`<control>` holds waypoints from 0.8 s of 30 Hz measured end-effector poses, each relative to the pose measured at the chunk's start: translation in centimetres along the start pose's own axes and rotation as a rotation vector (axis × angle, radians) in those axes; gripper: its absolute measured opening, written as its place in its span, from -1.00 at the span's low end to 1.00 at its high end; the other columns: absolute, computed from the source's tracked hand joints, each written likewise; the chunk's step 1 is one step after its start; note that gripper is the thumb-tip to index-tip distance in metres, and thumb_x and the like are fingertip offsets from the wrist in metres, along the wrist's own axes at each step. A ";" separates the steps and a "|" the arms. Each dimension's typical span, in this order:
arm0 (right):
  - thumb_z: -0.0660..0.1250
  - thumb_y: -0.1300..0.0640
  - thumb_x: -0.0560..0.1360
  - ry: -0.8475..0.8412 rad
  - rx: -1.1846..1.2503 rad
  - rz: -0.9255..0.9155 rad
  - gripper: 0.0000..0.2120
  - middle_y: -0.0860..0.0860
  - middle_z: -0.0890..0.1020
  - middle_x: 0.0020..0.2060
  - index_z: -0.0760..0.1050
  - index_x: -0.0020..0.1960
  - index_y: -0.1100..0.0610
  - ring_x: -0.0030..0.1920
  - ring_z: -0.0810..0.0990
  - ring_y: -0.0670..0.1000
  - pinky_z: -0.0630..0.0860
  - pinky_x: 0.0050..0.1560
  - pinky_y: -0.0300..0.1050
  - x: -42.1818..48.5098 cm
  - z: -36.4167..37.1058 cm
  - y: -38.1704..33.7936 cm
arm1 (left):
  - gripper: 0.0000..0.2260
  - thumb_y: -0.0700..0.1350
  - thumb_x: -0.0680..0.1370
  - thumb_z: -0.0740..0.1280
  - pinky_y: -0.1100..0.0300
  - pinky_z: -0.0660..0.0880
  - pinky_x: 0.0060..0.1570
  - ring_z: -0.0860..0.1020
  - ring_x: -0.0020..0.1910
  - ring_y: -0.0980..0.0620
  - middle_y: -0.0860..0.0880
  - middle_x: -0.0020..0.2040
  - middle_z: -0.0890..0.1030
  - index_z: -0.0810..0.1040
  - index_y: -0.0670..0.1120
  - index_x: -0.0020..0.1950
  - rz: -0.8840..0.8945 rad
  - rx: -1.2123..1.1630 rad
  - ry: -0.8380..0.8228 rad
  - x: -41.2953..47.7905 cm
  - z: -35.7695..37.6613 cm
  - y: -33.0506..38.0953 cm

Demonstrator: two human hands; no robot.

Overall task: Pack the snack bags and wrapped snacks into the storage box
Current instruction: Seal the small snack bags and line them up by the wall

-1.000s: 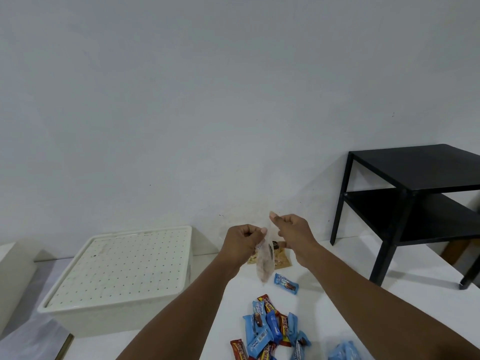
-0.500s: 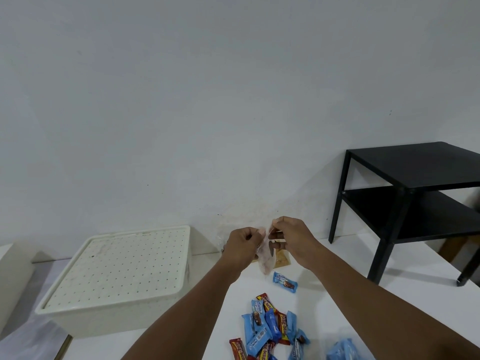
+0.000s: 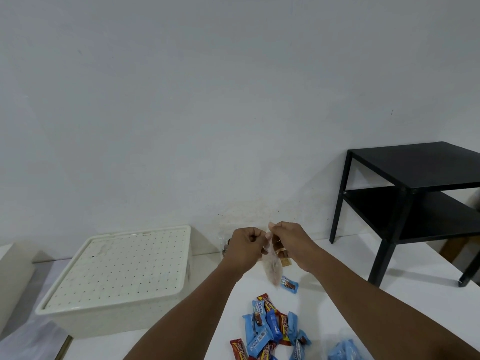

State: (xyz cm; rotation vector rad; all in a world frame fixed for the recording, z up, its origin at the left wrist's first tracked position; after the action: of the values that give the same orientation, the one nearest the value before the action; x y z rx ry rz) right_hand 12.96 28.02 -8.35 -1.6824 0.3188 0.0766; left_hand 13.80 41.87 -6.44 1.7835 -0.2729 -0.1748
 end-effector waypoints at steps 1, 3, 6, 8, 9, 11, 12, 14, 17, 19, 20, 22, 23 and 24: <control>0.24 0.02 0.63 -0.009 0.011 -0.004 -0.71 0.12 0.55 -0.30 0.52 -0.16 0.19 -0.30 0.52 0.07 0.53 -0.26 -0.08 0.0 0.1 0.0 | -0.78 -0.13 0.61 0.34 0.33 0.45 -0.42 0.54 -0.47 0.18 -0.06 -0.33 0.64 0.66 -0.25 -0.11 -0.016 -0.012 0.006 0.0 -0.1 -0.2; 0.21 0.09 0.64 -0.004 0.035 -0.018 -0.72 0.14 0.55 -0.29 0.51 -0.18 0.19 -0.30 0.52 0.07 0.52 -0.28 -0.10 0.0 0.0 -0.1 | -0.78 -0.14 0.62 0.33 0.30 0.47 -0.38 0.55 -0.46 0.16 -0.06 -0.32 0.64 0.66 -0.28 -0.07 -0.053 -0.038 0.009 0.0 -0.2 -0.8; 0.17 0.13 0.65 0.032 0.051 -0.040 -0.71 0.14 0.57 -0.29 0.51 -0.18 0.20 -0.29 0.55 0.06 0.56 -0.24 -0.07 0.2 -0.2 -0.1 | -0.80 -0.13 0.62 0.33 0.18 0.55 -0.24 0.61 -0.35 0.08 -0.08 -0.29 0.67 0.67 -0.24 -0.04 -0.099 -0.078 -0.017 0.0 -0.1 -1.5; 0.16 0.14 0.66 0.072 0.039 -0.049 -0.71 0.13 0.58 -0.30 0.52 -0.17 0.20 -0.28 0.58 0.07 0.60 -0.19 -0.05 0.3 -0.3 0.0 | -0.82 -0.12 0.60 0.35 0.15 0.58 -0.17 0.63 -0.29 0.05 -0.06 -0.28 0.68 0.67 -0.20 -0.04 -0.114 -0.068 -0.047 -0.2 0.2 -1.7; 0.16 0.14 0.66 0.088 0.037 -0.052 -0.71 0.14 0.59 -0.29 0.52 -0.15 0.22 -0.27 0.59 0.08 0.63 -0.18 -0.03 0.4 -0.4 0.0 | -0.83 -0.12 0.59 0.36 0.17 0.58 -0.19 0.64 -0.29 0.05 -0.05 -0.28 0.67 0.67 -0.19 -0.06 -0.117 -0.051 -0.058 -0.3 0.3 -1.6; 0.17 0.15 0.66 0.100 0.051 -0.062 -0.73 0.18 0.59 -0.27 0.53 -0.12 0.25 -0.27 0.61 0.11 0.65 -0.18 -0.02 0.4 -0.4 0.0 | -0.85 -0.13 0.58 0.37 0.21 0.55 -0.26 0.63 -0.30 0.05 -0.06 -0.29 0.67 0.65 -0.18 -0.10 -0.113 0.003 -0.055 -0.5 0.3 -1.2; 0.17 0.15 0.66 0.099 0.061 -0.065 -0.73 0.20 0.59 -0.26 0.53 -0.11 0.27 -0.27 0.61 0.11 0.65 -0.20 -0.02 0.3 -0.3 -0.1 | -0.84 -0.14 0.58 0.35 0.24 0.54 -0.29 0.62 -0.32 0.05 -0.07 -0.28 0.67 0.65 -0.18 -0.12 -0.109 0.042 -0.044 -0.5 0.1 -1.0; 0.18 0.17 0.66 0.096 0.079 -0.068 -0.72 0.22 0.61 -0.27 0.53 -0.09 0.32 -0.29 0.63 0.13 0.66 -0.20 0.01 0.3 -0.2 0.0 | -0.81 -0.16 0.60 0.28 0.25 0.51 -0.32 0.62 -0.34 0.05 -0.12 -0.24 0.66 0.61 -0.23 -0.10 -0.103 0.138 -0.021 -0.3 -0.1 -0.9; 0.18 0.18 0.66 0.081 0.108 -0.058 -0.70 0.22 0.63 -0.31 0.52 -0.07 0.39 -0.30 0.65 0.15 0.68 -0.13 0.09 0.4 0.2 0.3 | -0.76 -0.11 0.63 0.13 0.06 0.53 -0.17 0.65 -0.18 -0.09 -0.20 -0.11 0.63 0.50 -0.22 -0.06 -0.060 0.362 -0.005 0.0 0.0 -0.8; 0.17 0.20 0.65 0.076 0.118 -0.053 -0.70 0.20 0.64 -0.34 0.51 -0.04 0.43 -0.29 0.67 0.14 0.68 -0.10 0.09 0.5 0.5 0.4 | -0.76 -0.06 0.66 0.06 -0.03 0.53 -0.12 0.61 -0.12 -0.15 -0.17 -0.09 0.58 0.41 -0.16 -0.06 -0.023 0.464 -0.005 0.0 0.2 -0.9; 0.17 0.20 0.66 0.074 0.123 -0.056 -0.70 0.19 0.64 -0.35 0.51 -0.04 0.44 -0.30 0.67 0.12 0.68 -0.10 0.08 0.6 0.7 0.4 | -0.76 -0.05 0.67 0.05 -0.02 0.51 -0.14 0.58 -0.16 -0.11 -0.14 -0.11 0.55 0.39 -0.14 -0.05 -0.007 0.497 0.000 0.0 0.2 -0.9; 0.17 0.20 0.66 0.074 0.136 -0.063 -0.70 0.21 0.65 -0.33 0.52 -0.04 0.42 -0.31 0.68 0.11 0.68 -0.11 0.05 0.5 0.8 0.4 | -0.78 -0.04 0.69 0.06 0.00 0.48 -0.18 0.50 -0.24 -0.03 -0.08 -0.17 0.52 0.38 -0.12 -0.04 0.034 0.551 0.009 -0.1 0.2 -1.0; 0.17 0.19 0.66 0.074 0.145 -0.066 -0.70 0.24 0.66 -0.30 0.52 -0.05 0.41 -0.30 0.69 0.12 0.68 -0.12 0.03 0.5 0.6 0.5 | -0.79 -0.03 0.68 0.09 -0.02 0.49 -0.19 0.52 -0.26 -0.04 -0.07 -0.18 0.54 0.39 -0.11 -0.05 0.057 0.552 0.003 -0.2 0.2 -1.1; 0.18 0.19 0.66 0.072 0.156 -0.067 -0.71 0.26 0.67 -0.28 0.52 -0.06 0.40 -0.28 0.70 0.14 0.67 -0.12 0.02 0.4 0.5 0.6 | -0.80 -0.01 0.67 0.14 -0.03 0.52 -0.19 0.57 -0.25 -0.07 -0.07 -0.19 0.57 0.40 -0.09 -0.06 0.077 0.532 -0.007 -0.3 0.3 -1.3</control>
State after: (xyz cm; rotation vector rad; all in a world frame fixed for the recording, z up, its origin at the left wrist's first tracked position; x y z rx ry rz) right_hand 13.30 28.34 -9.08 -1.5416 0.3140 -0.0570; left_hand 13.58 41.96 -7.73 2.2945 -0.4208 -0.0546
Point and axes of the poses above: each hand's wrist, its own x-axis towards the middle knuckle, its own z-axis out of the palm, y = z × x, the point moved 9 cm from there along x, towards the middle knuckle
